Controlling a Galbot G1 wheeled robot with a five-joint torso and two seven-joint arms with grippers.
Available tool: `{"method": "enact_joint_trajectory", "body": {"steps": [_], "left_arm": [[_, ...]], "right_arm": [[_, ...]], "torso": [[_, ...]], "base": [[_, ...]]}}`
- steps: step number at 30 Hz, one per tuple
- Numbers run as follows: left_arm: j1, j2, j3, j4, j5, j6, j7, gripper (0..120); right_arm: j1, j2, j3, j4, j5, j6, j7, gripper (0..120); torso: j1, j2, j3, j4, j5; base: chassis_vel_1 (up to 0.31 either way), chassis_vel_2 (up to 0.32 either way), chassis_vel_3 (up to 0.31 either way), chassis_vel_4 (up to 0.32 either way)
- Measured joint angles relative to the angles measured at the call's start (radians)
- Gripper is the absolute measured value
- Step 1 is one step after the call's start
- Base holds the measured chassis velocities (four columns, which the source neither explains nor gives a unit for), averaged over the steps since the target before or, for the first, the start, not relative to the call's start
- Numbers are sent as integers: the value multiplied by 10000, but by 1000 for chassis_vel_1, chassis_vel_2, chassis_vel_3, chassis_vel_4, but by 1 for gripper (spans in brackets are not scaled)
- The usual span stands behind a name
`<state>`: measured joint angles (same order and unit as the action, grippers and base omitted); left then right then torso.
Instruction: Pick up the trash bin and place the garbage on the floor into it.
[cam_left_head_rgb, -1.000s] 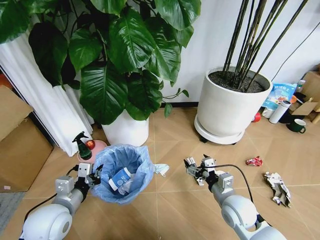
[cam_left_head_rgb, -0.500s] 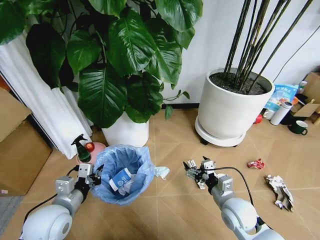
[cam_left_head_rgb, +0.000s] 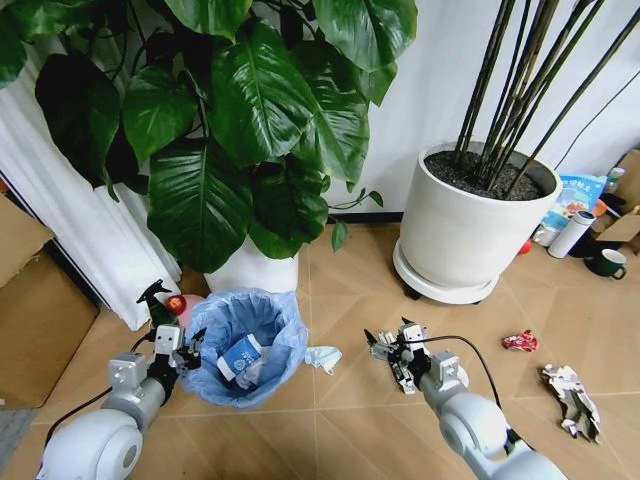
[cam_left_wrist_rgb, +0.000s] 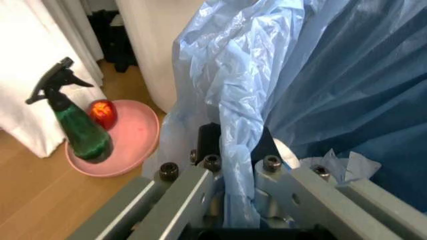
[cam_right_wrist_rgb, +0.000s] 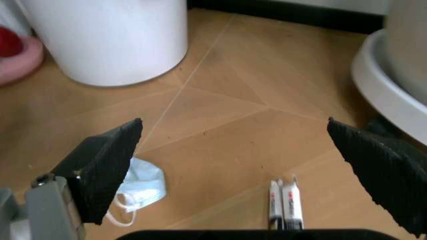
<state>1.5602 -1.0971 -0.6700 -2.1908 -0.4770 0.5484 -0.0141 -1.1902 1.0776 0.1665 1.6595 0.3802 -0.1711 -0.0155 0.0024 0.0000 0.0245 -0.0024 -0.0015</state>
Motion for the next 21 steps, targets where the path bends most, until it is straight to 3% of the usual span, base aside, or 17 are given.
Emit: {"method": "enact_joint_trajectory", "body": {"steps": [2, 11, 21], "left_arm": [[81, -25, -87, -126, -26, 0, -36, 0], [136, -32, -208, -283, -149, 34, -192, 0], [-66, -69, -287, -134, -163, 47, -193, 0]], "right_arm": [[830, 14, -595, -1045, -129, 226, -558, 100], [2661, 397, -2487, -3445, -1172, 752, -2557, 100], [3818, 1328, -3597, -5549, -1886, 918, -3186, 100]], "torso": [[0, 0, 0, 1, -8], [0, 0, 0, 0, -8], [1, 0, 0, -1, -7]], "base": [[0, 0, 0, 0], [0, 0, 0, 0], [0, 0, 0, 0]]}}
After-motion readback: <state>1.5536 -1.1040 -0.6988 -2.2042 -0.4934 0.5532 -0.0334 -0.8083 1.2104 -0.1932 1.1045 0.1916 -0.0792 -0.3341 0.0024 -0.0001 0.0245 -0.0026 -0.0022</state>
